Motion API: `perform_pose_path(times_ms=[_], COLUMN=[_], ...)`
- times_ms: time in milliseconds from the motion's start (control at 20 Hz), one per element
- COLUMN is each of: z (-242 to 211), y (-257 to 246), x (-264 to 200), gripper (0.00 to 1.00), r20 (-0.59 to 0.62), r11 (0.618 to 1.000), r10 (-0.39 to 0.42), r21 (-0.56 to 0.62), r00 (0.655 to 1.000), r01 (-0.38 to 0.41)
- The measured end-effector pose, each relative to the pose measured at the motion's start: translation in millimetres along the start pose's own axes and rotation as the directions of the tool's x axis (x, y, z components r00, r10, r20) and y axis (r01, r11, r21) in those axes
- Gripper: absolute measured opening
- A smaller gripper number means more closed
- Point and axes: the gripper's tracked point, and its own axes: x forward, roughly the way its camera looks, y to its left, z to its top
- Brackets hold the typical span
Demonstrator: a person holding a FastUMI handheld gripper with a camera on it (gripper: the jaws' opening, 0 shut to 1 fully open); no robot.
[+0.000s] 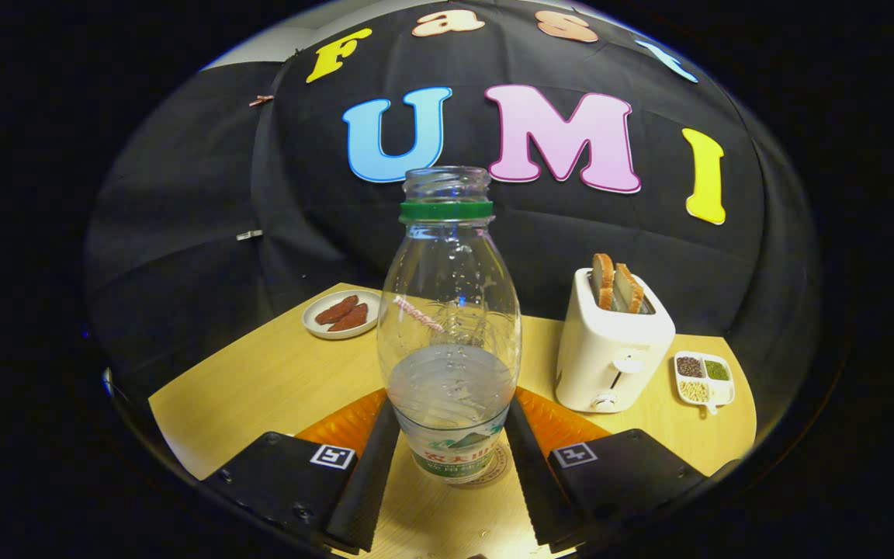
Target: Take the bottle from table, then pour the juice into the cup, finally place the bottle on the coaster
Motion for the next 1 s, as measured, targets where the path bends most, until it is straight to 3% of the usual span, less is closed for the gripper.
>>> perform_pose_path(times_ms=[450, 1000], z=[-44, -56], y=[-11, -14], x=[26, 40], gripper=[0.77, 0.79], r20=[0.022, 0.022], r11=[0.999, 0.998], r10=[-0.049, -0.051], r21=[0.004, 0.023], r00=[0.999, 0.998], r01=[0.049, 0.051])
